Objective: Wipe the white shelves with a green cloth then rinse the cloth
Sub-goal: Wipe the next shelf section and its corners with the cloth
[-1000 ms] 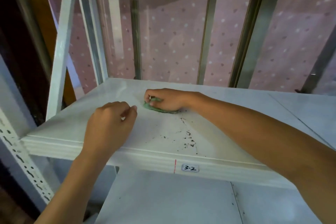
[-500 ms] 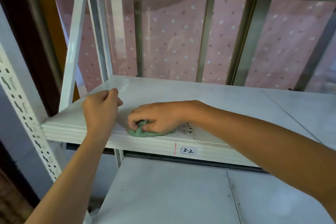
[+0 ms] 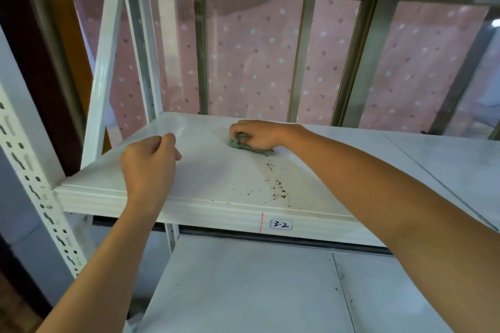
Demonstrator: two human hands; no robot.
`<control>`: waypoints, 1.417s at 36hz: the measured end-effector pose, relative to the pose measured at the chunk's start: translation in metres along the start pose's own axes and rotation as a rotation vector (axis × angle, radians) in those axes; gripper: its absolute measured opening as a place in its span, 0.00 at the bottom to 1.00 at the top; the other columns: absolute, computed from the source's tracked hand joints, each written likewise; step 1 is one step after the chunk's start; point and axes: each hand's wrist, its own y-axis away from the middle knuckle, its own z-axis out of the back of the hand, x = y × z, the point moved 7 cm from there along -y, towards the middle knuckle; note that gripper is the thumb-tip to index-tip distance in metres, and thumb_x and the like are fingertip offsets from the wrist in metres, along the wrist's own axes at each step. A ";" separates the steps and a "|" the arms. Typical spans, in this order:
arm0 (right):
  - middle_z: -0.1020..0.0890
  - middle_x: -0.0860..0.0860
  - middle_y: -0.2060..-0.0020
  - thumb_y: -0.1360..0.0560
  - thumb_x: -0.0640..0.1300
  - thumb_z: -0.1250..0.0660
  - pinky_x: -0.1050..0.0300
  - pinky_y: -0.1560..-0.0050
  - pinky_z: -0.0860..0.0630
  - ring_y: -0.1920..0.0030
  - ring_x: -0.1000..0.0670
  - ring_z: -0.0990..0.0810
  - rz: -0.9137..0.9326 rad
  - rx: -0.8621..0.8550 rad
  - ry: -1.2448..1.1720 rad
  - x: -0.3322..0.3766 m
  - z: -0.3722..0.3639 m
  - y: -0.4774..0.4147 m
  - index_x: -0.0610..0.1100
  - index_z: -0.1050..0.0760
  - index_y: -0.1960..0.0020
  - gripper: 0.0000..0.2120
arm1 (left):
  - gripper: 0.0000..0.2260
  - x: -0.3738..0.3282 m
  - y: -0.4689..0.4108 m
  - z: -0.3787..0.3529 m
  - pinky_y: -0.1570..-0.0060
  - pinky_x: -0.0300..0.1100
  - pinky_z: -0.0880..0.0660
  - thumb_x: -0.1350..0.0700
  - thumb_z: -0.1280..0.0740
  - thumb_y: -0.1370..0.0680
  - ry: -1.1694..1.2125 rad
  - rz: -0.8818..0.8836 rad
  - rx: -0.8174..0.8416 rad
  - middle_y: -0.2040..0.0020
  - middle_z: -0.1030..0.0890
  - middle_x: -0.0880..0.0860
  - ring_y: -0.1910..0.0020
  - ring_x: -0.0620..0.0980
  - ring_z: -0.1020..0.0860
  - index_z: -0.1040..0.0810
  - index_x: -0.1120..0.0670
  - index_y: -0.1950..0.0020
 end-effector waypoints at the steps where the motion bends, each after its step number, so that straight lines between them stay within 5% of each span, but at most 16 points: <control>1: 0.25 0.51 0.42 0.20 0.36 0.42 0.51 0.37 0.30 0.40 0.46 0.26 -0.023 -0.010 -0.023 -0.008 0.001 0.006 0.53 0.29 0.45 0.13 | 0.17 0.000 0.000 0.000 0.61 0.35 0.31 0.53 0.36 0.20 -0.005 -0.002 0.003 0.67 0.18 0.52 0.65 0.44 0.23 0.18 0.56 0.66; 14: 0.27 0.57 0.46 0.18 0.39 0.40 0.67 0.41 0.34 0.44 0.59 0.28 0.051 0.039 -0.195 0.053 -0.018 0.135 0.46 0.28 0.43 0.06 | 0.18 -0.007 0.002 -0.006 0.62 0.34 0.31 0.53 0.36 0.20 -0.044 -0.057 0.067 0.66 0.17 0.55 0.66 0.46 0.24 0.18 0.58 0.66; 22: 0.25 0.58 0.47 0.18 0.41 0.41 0.63 0.43 0.30 0.45 0.58 0.26 -0.033 -0.058 -0.235 0.076 -0.017 0.183 0.49 0.28 0.43 0.06 | 0.18 -0.005 0.000 -0.007 0.60 0.35 0.30 0.53 0.37 0.20 -0.034 -0.090 0.101 0.65 0.17 0.54 0.63 0.49 0.21 0.18 0.57 0.67; 28: 0.23 0.55 0.43 0.17 0.47 0.42 0.51 0.43 0.26 0.42 0.51 0.24 -0.400 -0.275 -0.163 0.030 -0.006 0.218 0.54 0.30 0.46 0.04 | 0.18 -0.006 0.000 -0.013 0.61 0.35 0.30 0.53 0.37 0.19 -0.110 -0.141 0.170 0.66 0.18 0.47 0.63 0.46 0.22 0.18 0.57 0.67; 32: 0.23 0.51 0.48 0.17 0.48 0.46 0.54 0.59 0.29 0.55 0.50 0.23 -0.679 -0.399 -0.108 -0.004 -0.010 0.254 0.53 0.30 0.45 0.06 | 0.20 -0.012 0.003 -0.022 0.66 0.34 0.32 0.53 0.37 0.19 -0.190 -0.215 0.262 0.70 0.20 0.45 0.68 0.47 0.23 0.18 0.60 0.67; 39: 0.27 0.49 0.58 0.19 0.46 0.47 0.51 0.59 0.31 0.56 0.46 0.26 -0.810 -0.484 0.005 0.012 -0.017 0.247 0.45 0.32 0.48 0.07 | 0.21 -0.023 0.010 -0.019 0.72 0.28 0.36 0.53 0.37 0.19 -0.226 -0.327 0.370 0.77 0.24 0.35 0.72 0.39 0.24 0.20 0.64 0.67; 42: 0.26 0.48 0.59 0.19 0.46 0.47 0.52 0.63 0.33 0.58 0.46 0.26 -0.788 -0.449 0.027 0.036 -0.020 0.231 0.44 0.34 0.49 0.07 | 0.22 -0.022 0.011 -0.002 0.69 0.35 0.33 0.53 0.37 0.18 -0.200 -0.371 0.392 0.77 0.25 0.36 0.73 0.37 0.24 0.21 0.66 0.66; 47: 0.26 0.49 0.59 0.19 0.46 0.47 0.54 0.68 0.37 0.60 0.49 0.27 -0.743 -0.456 0.059 0.089 -0.027 0.186 0.45 0.35 0.49 0.05 | 0.21 -0.013 0.005 0.048 0.65 0.33 0.33 0.53 0.36 0.18 -0.120 -0.376 0.343 0.75 0.23 0.37 0.72 0.38 0.25 0.20 0.62 0.68; 51: 0.23 0.49 0.56 0.19 0.48 0.47 0.52 0.64 0.33 0.57 0.47 0.24 -0.694 -0.505 0.064 0.138 -0.034 0.133 0.44 0.33 0.45 0.09 | 0.21 -0.010 0.002 0.084 0.64 0.36 0.33 0.53 0.37 0.18 -0.082 -0.335 0.337 0.77 0.25 0.38 0.72 0.40 0.26 0.19 0.60 0.67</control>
